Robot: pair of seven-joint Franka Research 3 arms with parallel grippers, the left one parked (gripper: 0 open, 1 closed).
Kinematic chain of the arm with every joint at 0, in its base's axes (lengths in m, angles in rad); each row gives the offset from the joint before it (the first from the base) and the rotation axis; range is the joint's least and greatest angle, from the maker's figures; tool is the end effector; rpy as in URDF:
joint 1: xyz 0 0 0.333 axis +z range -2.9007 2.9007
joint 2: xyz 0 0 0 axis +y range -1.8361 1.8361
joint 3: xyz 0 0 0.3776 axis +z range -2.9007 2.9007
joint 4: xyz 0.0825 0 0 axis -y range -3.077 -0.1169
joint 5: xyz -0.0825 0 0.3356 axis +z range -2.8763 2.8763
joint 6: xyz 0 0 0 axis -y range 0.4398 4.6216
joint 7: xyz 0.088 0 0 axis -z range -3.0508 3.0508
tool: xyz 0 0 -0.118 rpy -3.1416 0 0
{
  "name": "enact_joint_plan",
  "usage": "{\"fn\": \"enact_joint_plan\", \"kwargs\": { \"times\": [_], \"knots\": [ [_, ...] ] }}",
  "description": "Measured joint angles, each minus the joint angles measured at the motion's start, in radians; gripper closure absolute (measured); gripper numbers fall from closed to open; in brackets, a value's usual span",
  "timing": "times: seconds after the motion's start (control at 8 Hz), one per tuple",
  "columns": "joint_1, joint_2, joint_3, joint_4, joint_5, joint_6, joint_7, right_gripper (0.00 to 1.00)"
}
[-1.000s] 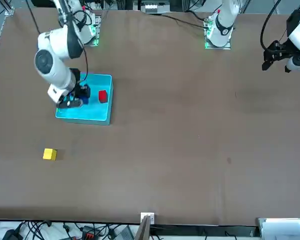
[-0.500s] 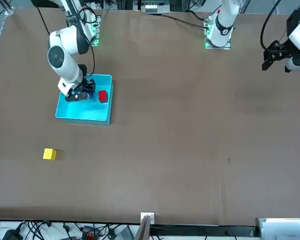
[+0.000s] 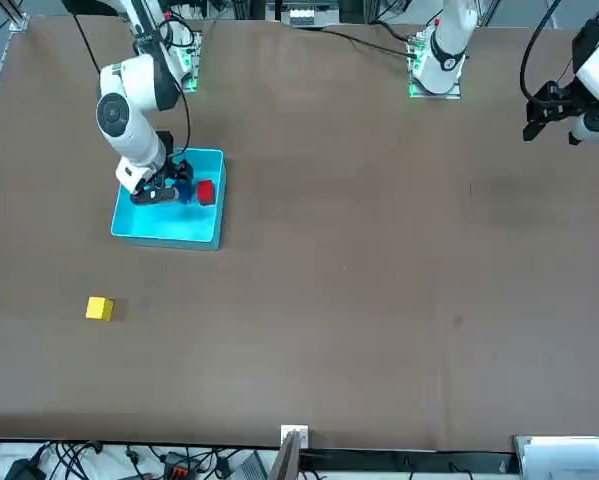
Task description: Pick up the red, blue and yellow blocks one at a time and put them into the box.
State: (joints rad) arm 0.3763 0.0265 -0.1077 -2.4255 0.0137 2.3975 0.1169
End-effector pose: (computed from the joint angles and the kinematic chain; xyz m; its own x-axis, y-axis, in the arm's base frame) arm 0.4348 0.1201 0.3793 0.9886 0.1406 -0.0546 0.1409 -0.9900 0.0005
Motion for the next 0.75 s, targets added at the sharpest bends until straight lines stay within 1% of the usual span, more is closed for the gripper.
{"fn": "enact_joint_plan", "kwargs": {
  "times": [0.12,0.25,0.38,0.5,0.62,0.75],
  "knots": [
    [-0.026,-0.001,-0.005,0.071,-0.002,-0.04,-0.049,0.0],
    [-0.075,0.014,-0.009,0.169,-0.002,-0.103,-0.116,0.0],
    [-0.128,0.057,-0.015,0.29,-0.003,-0.171,-0.178,0.0],
    [-0.178,0.131,-0.017,0.421,-0.003,-0.214,-0.227,0.0],
    [-0.22,0.219,-0.018,0.535,-0.002,-0.226,-0.263,0.0],
    [-0.257,0.306,-0.019,0.625,-0.002,-0.226,-0.288,0.0]
  ]
}}
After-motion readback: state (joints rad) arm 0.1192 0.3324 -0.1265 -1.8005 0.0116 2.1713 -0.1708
